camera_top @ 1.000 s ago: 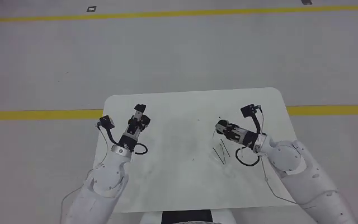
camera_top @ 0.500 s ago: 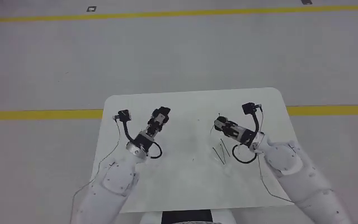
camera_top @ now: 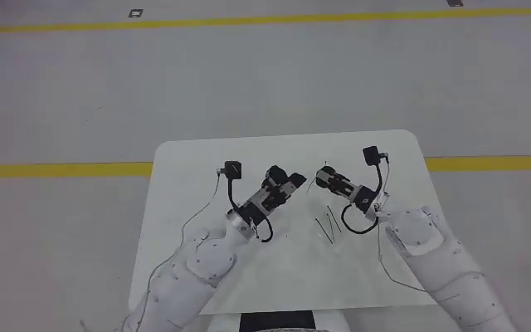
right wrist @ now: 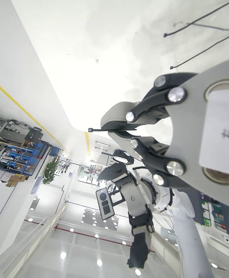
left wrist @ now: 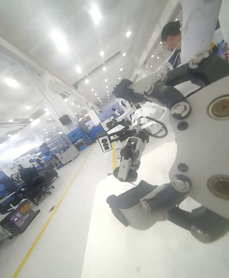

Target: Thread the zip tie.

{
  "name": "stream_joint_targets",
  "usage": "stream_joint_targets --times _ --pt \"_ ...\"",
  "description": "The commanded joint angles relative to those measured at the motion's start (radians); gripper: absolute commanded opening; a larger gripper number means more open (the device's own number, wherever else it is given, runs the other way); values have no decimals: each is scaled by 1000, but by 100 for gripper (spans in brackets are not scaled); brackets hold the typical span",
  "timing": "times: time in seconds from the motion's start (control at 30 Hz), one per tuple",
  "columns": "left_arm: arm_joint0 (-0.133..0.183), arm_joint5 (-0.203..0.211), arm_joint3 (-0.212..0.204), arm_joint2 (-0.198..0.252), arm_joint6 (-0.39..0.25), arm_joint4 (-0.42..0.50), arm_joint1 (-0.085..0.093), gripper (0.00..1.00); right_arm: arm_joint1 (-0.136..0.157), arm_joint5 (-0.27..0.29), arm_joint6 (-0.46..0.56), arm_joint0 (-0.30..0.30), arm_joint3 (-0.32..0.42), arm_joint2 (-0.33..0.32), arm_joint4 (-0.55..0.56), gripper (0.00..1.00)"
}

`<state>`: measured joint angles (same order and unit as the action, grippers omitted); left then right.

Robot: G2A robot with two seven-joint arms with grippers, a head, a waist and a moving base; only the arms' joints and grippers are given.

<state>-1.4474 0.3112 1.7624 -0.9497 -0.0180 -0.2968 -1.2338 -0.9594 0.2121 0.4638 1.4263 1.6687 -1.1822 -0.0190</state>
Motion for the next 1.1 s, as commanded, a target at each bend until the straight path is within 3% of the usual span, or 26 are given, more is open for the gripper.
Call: stream_joint_targets --times 0.0,0.03,0.07,0.13,0.27,0.33,0.4,0.73,0.77,0.8,0.9,0.97,1.07 --pt "0 0 0 0 0 0 0 100 0 0 0 0 0 0 0 0" --pt "1 8 6 2 2 -3 0 100 0 0 0 0 0 0 0 0" --pt "8 24 5 2 -15 -62 3 100 -1 -6 -7 2 -2 1 -6 0" --pt "20 25 3 -1 -31 -233 10 100 -7 -27 -22 1 -8 7 -43 0" --pt "21 29 0 4 1 -487 20 100 -18 -50 -16 -18 -34 15 -127 0" --pt "26 21 -9 8 9 -664 27 100 -23 -54 -2 -26 -47 19 -173 0" --pt "23 3 -13 15 26 -764 30 100 -26 -54 18 -33 -56 20 -204 0" --pt "26 -8 -16 16 21 -798 32 100 -26 -54 18 -33 -56 20 -204 0" --pt "44 -22 -10 30 -20 -943 36 100 -27 -55 13 -31 -56 21 -205 0" --pt "43 -43 0 41 -9 -1006 37 100 -28 -56 9 -28 -53 22 -210 0" --pt "32 -115 -6 58 55 -1113 36 100 -33 -49 13 -25 -56 23 -250 0" --pt "33 -152 -13 75 63 -1200 36 100 -36 -42 24 -25 -63 21 -269 0" --pt "33 -209 -28 99 106 -1251 32 100 -40 -33 43 -29 -73 20 -301 0"
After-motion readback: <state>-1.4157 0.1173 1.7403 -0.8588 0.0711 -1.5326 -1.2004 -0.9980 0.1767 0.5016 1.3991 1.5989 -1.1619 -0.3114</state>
